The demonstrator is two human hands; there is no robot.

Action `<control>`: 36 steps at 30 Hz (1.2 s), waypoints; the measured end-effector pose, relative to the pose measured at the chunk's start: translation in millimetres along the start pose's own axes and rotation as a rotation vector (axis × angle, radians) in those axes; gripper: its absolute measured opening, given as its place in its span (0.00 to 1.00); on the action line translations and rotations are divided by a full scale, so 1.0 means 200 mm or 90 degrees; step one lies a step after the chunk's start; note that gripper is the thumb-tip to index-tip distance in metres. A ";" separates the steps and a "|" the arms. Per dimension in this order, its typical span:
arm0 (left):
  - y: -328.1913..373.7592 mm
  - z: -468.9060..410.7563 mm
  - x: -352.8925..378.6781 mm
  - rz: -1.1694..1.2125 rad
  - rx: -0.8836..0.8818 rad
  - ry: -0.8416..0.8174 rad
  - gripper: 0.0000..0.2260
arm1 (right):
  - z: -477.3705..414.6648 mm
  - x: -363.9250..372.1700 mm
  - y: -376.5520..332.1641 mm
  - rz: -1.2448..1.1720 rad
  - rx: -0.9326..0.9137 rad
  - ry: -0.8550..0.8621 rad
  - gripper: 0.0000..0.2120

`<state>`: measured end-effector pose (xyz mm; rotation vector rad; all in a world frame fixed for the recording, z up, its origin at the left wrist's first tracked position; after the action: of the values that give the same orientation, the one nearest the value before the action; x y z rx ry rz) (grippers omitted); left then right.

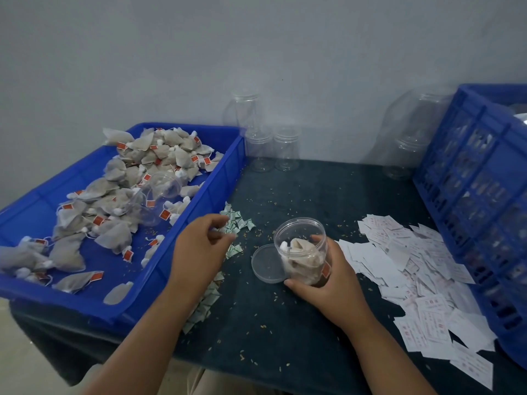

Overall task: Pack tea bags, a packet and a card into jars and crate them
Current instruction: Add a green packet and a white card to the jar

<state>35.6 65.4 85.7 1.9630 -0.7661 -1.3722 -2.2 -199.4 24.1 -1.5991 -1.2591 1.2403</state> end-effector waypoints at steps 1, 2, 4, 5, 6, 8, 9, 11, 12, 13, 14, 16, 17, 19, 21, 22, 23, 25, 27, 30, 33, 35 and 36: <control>0.06 0.01 -0.01 0.073 0.005 0.004 0.14 | 0.00 0.00 0.00 0.002 -0.001 0.000 0.39; 0.13 0.01 -0.02 0.139 0.019 0.003 0.15 | 0.00 0.00 0.00 0.006 -0.004 -0.001 0.39; 0.27 0.03 -0.02 0.230 0.065 -0.017 0.17 | 0.00 0.00 -0.01 0.013 -0.010 -0.005 0.40; 0.33 0.04 0.00 0.264 0.087 -0.043 0.18 | 0.00 0.01 -0.01 0.015 -0.013 -0.006 0.41; 0.38 0.05 0.02 0.283 0.107 -0.078 0.20 | 0.01 0.01 -0.01 0.013 -0.017 -0.006 0.41; 0.46 0.07 0.09 0.243 0.155 -0.151 0.23 | 0.01 0.00 -0.02 0.002 -0.024 -0.003 0.40; 0.49 0.08 0.12 0.187 0.187 -0.178 0.24 | 0.01 0.00 -0.02 -0.004 -0.026 -0.002 0.40; 0.53 0.10 0.17 0.092 0.247 -0.177 0.23 | 0.02 0.00 -0.03 -0.017 -0.031 0.001 0.39; 0.54 0.10 0.18 0.090 0.252 -0.151 0.20 | 0.02 -0.01 -0.04 -0.023 -0.035 0.004 0.39; 0.53 0.09 0.18 0.127 0.228 -0.115 0.15 | 0.01 -0.02 -0.04 -0.029 -0.037 0.011 0.39; 0.51 0.07 0.19 0.179 0.184 -0.074 0.09 | 0.01 -0.03 -0.05 -0.037 -0.037 0.023 0.39; 0.45 0.03 0.23 0.225 0.100 -0.017 0.02 | 0.00 -0.07 -0.04 -0.059 -0.032 0.061 0.40; 0.42 0.01 0.27 0.199 0.077 -0.029 0.03 | 0.00 -0.11 -0.03 -0.063 -0.026 0.087 0.40; 0.34 0.00 0.39 0.086 0.067 -0.134 0.03 | -0.01 -0.19 -0.01 -0.056 -0.006 0.164 0.41; 0.30 0.02 0.53 -0.053 0.114 -0.246 0.03 | -0.02 -0.25 0.00 -0.038 0.017 0.264 0.39; 0.30 0.04 0.60 -0.097 0.156 -0.286 0.05 | -0.02 -0.28 0.01 -0.021 0.028 0.315 0.39; 0.31 0.06 0.67 -0.122 0.204 -0.315 0.06 | -0.03 -0.30 0.02 -0.002 0.037 0.361 0.40; 0.34 0.09 0.79 -0.165 0.299 -0.341 0.13 | -0.03 -0.34 0.03 0.019 0.047 0.435 0.44; 0.37 0.11 0.89 -0.231 0.345 -0.339 0.18 | -0.03 -0.37 0.05 0.026 0.051 0.483 0.46; 0.38 0.09 0.93 -0.323 0.389 -0.283 0.14 | -0.03 -0.40 0.07 0.032 0.062 0.505 0.48; 0.38 0.09 0.94 -0.350 0.422 -0.269 0.14 | -0.04 -0.39 0.06 0.020 0.059 0.491 0.47; 0.40 0.08 0.94 -0.259 0.413 -0.294 0.13 | -0.05 -0.38 0.06 0.016 0.051 0.482 0.46; 0.41 0.08 0.95 -0.214 0.413 -0.317 0.13 | -0.05 -0.38 0.06 0.012 0.049 0.478 0.45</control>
<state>67.2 -132.1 32.5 2.3321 -1.2772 -2.0525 6.7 -275.6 32.9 -1.7744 -0.7039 0.5762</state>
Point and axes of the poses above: each hand's wrist, its own z-axis away from the middle knuckle, its own x-axis out of the palm, y = z × x, the point moved 4 cm from there along -z, towards the middle knuckle, and after that the axes turned 2 degrees about x, right-handed, at the moved point
